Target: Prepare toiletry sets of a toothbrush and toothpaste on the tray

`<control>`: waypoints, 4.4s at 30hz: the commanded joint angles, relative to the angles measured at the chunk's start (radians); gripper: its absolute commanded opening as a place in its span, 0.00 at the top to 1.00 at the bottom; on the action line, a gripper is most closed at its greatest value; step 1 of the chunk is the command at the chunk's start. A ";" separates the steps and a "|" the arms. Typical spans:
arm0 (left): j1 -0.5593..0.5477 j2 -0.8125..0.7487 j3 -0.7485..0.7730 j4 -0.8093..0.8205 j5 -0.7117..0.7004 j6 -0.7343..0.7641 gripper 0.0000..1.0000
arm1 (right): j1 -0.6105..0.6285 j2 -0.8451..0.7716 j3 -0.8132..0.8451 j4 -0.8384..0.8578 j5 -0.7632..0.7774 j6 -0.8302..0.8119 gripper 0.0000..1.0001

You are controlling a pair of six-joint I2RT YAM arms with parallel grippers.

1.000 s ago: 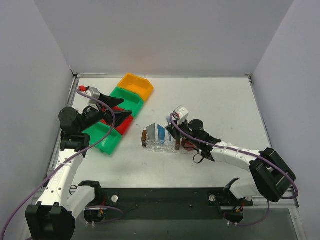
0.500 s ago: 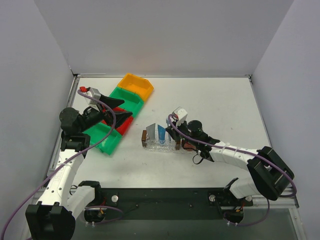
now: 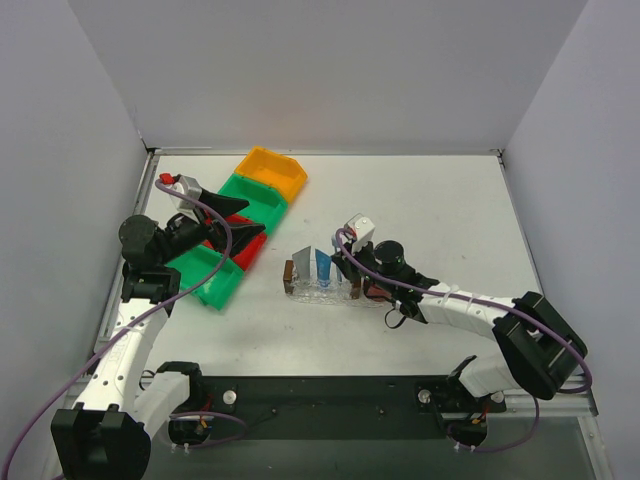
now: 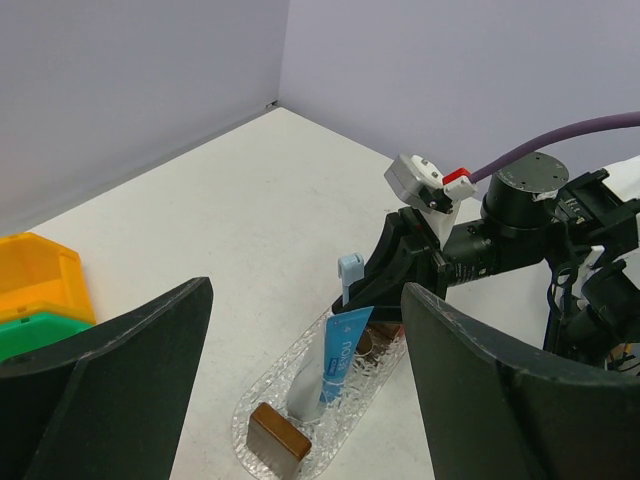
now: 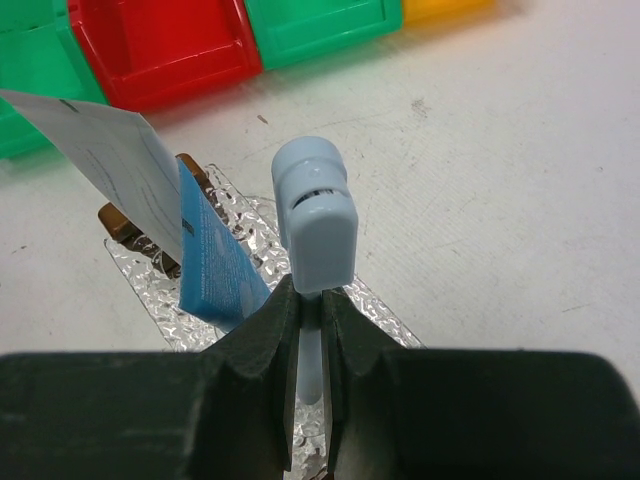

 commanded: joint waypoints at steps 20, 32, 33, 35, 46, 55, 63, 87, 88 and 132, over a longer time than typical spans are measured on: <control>0.007 -0.020 0.006 0.012 0.020 0.022 0.13 | 0.005 0.005 0.002 0.073 -0.004 -0.005 0.85; 0.007 -0.021 0.000 0.012 0.022 0.022 0.13 | 0.003 -0.001 0.003 0.063 0.003 -0.010 0.89; 0.009 -0.021 0.000 0.014 0.022 0.022 0.13 | 0.003 0.001 0.005 0.062 0.005 -0.008 0.91; 0.007 -0.021 0.000 0.012 0.022 0.022 0.13 | 0.003 0.001 0.005 0.060 0.007 -0.008 0.92; 0.007 -0.027 0.006 0.004 0.023 0.031 0.13 | -0.027 -0.094 0.059 -0.062 0.023 -0.028 0.91; 0.007 -0.017 0.037 -0.075 -0.030 0.079 0.13 | -0.067 -0.315 0.252 -0.541 -0.061 -0.142 0.79; 0.009 -0.021 0.064 -0.173 -0.072 0.159 0.13 | -0.061 -0.440 0.309 -0.993 -0.206 -0.277 0.57; 0.010 -0.026 0.060 -0.313 -0.113 0.303 0.12 | 0.219 0.034 0.280 -1.144 -0.063 -0.324 0.58; 0.010 -0.026 0.060 -0.316 -0.112 0.308 0.12 | 0.233 0.046 0.286 -1.136 -0.052 -0.324 0.58; 0.010 -0.043 0.052 -0.356 -0.055 0.354 0.12 | 0.243 0.153 0.312 -1.179 0.112 -0.308 0.84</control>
